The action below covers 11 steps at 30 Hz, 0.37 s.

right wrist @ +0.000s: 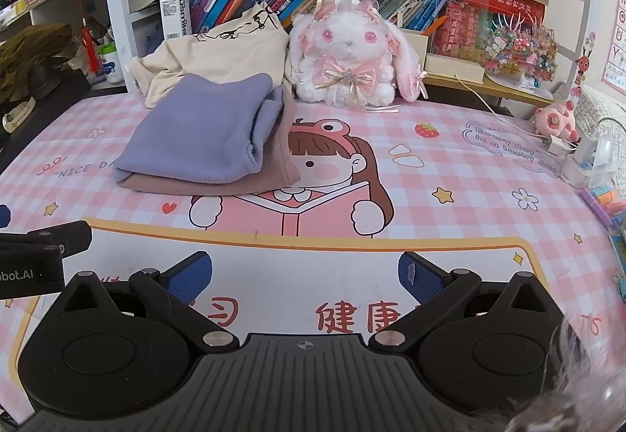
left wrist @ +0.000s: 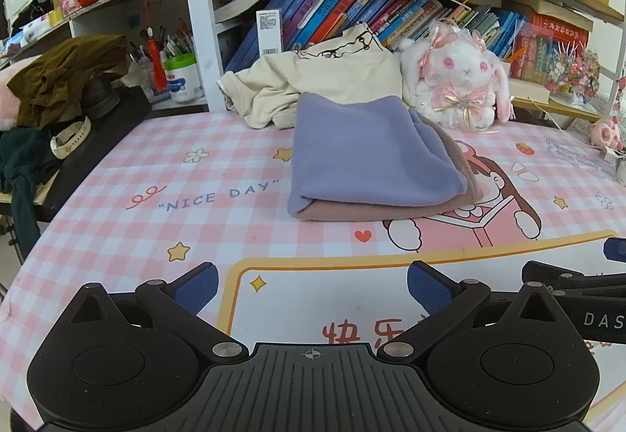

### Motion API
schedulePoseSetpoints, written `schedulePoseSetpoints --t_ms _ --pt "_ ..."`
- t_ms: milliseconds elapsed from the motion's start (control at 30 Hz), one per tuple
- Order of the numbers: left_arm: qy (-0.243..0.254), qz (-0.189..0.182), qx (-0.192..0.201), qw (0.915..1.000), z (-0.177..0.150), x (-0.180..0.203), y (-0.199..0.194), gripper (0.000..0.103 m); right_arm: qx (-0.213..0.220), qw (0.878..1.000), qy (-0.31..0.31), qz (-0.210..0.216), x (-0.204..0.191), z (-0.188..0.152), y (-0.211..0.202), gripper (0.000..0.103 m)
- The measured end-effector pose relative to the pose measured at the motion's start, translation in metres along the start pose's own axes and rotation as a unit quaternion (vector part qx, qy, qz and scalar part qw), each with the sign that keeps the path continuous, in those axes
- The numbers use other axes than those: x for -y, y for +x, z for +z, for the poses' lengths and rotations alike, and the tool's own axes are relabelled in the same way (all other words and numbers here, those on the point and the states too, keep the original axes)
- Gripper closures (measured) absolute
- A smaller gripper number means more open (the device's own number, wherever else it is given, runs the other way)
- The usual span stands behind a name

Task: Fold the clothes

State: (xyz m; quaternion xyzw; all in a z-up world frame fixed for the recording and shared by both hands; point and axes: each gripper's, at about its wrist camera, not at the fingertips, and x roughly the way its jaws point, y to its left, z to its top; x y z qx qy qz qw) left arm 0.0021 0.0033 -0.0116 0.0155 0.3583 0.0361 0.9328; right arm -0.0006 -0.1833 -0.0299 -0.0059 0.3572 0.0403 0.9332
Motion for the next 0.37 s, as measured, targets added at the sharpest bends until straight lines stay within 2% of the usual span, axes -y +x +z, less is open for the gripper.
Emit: schedulePoseSetpoints --t_ms 367 --pt "-0.006 0.0 0.002 1.0 0.0011 0.0021 0.003 0.0 -0.005 1.0 -0.002 0.002 0.0014 0.0017 0.0056 0.0"
